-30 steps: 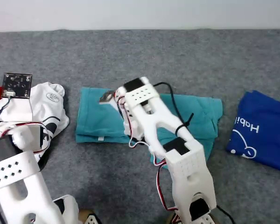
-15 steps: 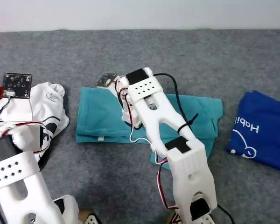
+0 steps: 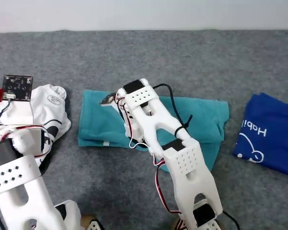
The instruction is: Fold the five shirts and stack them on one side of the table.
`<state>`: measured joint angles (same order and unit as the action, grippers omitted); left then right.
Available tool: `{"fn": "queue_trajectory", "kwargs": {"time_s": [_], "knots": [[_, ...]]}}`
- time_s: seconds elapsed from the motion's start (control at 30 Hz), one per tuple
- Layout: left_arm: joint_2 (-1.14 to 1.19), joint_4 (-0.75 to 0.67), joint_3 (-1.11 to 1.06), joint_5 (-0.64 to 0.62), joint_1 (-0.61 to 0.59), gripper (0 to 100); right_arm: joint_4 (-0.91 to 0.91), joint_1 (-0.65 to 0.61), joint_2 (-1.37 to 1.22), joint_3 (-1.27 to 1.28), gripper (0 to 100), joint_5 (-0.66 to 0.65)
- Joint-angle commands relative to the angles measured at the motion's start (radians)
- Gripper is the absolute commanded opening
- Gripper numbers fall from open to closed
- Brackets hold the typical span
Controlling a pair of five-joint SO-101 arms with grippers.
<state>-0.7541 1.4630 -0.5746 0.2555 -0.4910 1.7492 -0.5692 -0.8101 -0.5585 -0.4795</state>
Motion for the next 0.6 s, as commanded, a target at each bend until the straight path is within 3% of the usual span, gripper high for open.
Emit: {"fn": "queue_trajectory", "kwargs": {"time_s": [0.0, 0.4, 0.57], "knots": [[-0.020, -0.021, 0.005, 0.006, 0.003, 1, 0.042, -0.039, 0.113, -0.034, 1.0, 0.008], [-0.020, -0.021, 0.008, 0.006, 0.005, 1, -0.081, -0.041, 0.124, -0.034, 1.0, 0.012], [-0.020, -0.020, 0.005, 0.006, 0.005, 1, -0.027, -0.105, 0.027, -0.034, 1.0, 0.012]]}}
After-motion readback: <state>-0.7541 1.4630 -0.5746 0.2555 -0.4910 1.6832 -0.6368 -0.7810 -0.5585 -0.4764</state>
